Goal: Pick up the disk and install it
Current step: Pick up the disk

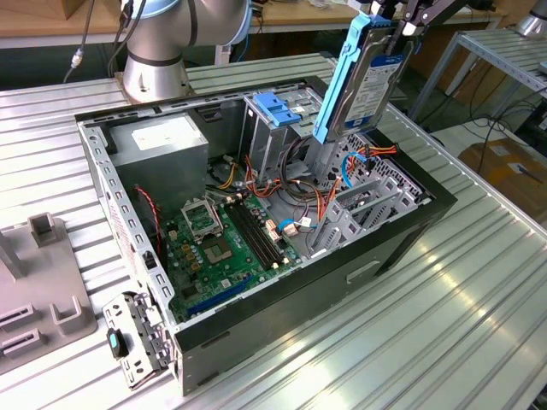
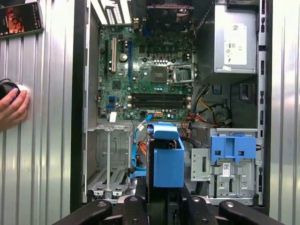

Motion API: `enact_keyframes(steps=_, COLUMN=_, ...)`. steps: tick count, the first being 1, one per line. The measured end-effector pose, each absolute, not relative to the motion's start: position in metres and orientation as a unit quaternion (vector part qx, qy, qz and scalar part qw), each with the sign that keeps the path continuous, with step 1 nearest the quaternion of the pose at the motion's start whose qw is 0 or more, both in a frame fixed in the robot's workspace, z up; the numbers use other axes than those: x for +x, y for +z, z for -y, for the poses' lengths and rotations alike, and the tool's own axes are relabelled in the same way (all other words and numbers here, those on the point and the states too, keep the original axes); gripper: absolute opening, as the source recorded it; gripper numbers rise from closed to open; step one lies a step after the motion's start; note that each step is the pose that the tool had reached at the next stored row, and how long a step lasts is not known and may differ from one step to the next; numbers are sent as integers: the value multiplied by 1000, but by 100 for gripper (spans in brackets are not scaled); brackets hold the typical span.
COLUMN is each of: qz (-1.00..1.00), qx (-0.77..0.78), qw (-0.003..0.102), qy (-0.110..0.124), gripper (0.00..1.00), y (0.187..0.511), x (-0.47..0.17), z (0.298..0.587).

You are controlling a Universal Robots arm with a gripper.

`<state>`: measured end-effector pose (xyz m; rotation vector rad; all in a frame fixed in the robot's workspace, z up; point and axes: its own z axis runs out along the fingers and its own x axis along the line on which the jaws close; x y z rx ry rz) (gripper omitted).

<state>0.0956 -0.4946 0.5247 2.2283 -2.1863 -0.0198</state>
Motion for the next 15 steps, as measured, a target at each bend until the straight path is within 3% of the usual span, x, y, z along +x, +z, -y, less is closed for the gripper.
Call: enact_keyframes(steps=15, qz=700, qx=714, qw=10, qy=-6, gripper=35, y=517, x=96, z=495)
